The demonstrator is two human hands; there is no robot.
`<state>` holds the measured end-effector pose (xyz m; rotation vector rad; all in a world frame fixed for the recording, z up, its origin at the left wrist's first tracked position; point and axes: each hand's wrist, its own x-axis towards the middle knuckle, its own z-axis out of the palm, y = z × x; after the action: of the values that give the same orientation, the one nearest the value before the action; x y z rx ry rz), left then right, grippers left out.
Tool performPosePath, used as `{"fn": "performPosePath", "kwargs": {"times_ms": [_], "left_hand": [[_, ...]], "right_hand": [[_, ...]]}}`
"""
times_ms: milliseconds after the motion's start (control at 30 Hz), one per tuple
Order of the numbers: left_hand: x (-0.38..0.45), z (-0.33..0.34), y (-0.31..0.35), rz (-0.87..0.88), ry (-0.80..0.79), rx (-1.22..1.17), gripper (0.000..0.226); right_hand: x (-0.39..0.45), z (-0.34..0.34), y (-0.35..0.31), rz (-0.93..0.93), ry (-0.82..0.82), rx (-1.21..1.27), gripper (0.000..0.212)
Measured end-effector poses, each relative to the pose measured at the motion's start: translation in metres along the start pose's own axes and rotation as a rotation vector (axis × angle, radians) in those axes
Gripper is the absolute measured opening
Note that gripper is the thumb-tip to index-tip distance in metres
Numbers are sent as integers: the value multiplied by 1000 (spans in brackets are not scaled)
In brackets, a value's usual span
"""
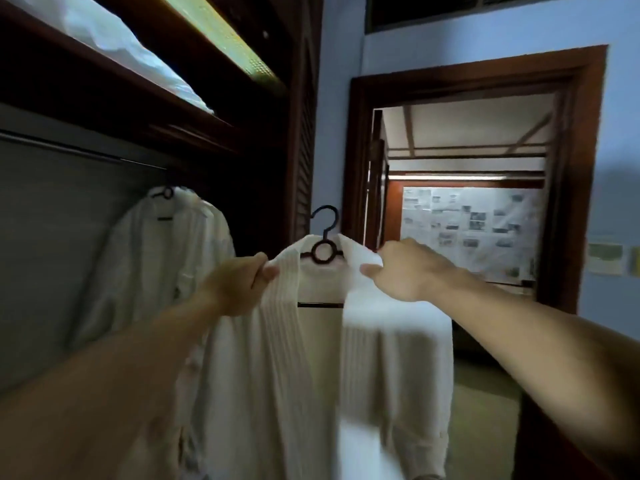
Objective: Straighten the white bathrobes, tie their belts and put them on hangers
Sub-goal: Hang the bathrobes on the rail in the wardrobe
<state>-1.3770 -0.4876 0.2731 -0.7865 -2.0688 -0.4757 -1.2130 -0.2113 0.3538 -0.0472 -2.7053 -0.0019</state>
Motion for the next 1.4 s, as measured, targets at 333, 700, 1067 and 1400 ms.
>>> {"fn": "performPosePath", "kwargs": {"times_ms": [333,700,1067,1400], "left_hand": [[11,-63,-191,-251,-72,236,43],[67,-40,-333,-644,1,126,39],[123,-23,-421,-734,131,24,19],[198,-8,-549,-688,108,80,22]], "right_hand": [[155,48,-153,-172,22,149,34],[341,77,-234,-356,93,301,26],[438,81,-298,-458,182,227,23],[535,84,-378,-409,159,185,53]]}}
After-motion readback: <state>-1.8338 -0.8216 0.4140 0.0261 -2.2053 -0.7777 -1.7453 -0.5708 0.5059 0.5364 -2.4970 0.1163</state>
